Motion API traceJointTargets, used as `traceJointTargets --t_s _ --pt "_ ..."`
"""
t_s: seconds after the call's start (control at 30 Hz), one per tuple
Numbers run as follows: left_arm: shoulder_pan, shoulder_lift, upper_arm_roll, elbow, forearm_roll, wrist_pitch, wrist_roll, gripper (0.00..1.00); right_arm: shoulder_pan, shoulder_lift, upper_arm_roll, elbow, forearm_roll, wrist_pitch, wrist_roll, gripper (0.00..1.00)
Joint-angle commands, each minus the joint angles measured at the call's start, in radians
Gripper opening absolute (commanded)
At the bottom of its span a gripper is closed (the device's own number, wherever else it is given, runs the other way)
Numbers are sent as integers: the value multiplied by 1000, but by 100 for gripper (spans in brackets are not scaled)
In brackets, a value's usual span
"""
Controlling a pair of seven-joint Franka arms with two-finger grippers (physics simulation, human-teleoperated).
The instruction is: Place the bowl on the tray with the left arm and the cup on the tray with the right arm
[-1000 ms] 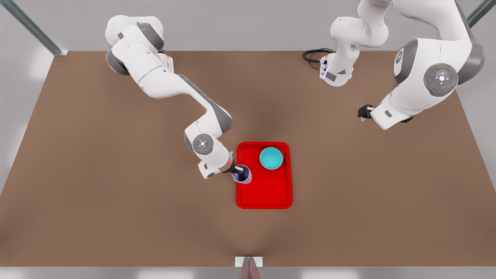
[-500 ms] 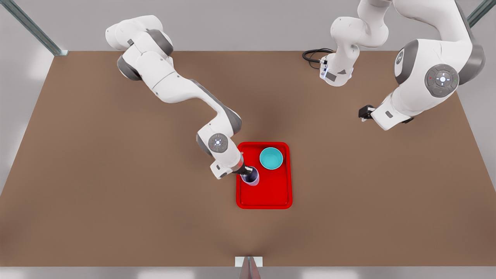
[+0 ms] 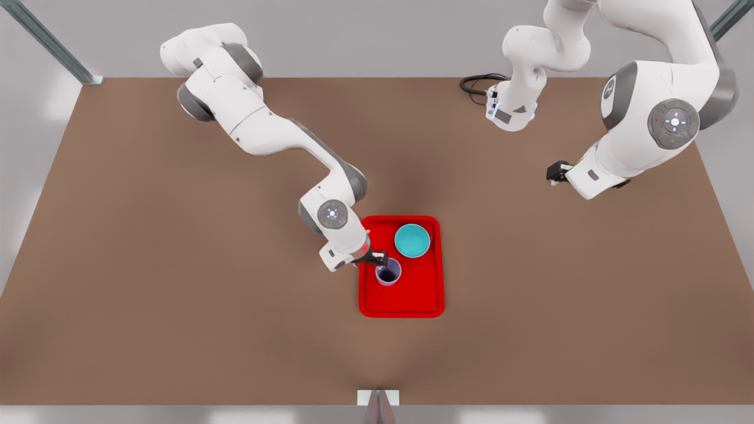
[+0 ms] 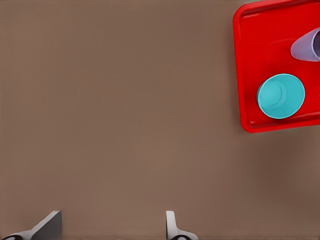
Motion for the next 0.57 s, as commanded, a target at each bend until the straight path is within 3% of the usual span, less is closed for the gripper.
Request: traceJointTargets --t_s 0.0,0.1,0.2,0.23,0.27,0.3,0.33,0.43,0.53 --pt "2 0 0 0 0 1 0 100 -18 -23 2 -1 -1 -8 2 100" --pt "2 3 -1 2 -1 -1 -12 100 -181 -209 2 -29 -5 -283 -23 100" --pt "2 34 -3 61 -14 -18 -15 100 -422 -445 8 -73 7 -570 -331 100" --pt "2 34 -3 61 -14 -18 -14 100 -472 -536 -12 -116 50 -634 -435 100" --pt "2 40 -3 61 -12 -18 -15 100 -486 -628 -121 -173 82 -686 -592 100" --pt "2 41 -3 61 -11 -16 -15 100 -481 -697 -225 -254 148 -702 -699 100" --pt "2 43 -3 61 -8 -16 -15 100 -478 -702 -261 -250 148 -757 -716 100" --pt "2 43 -3 61 -4 -18 -15 100 -477 -737 -273 -278 154 -757 -781 100" --pt "2 46 -3 61 -3 -16 -15 100 -472 -771 -256 -327 189 -633 -880 100"
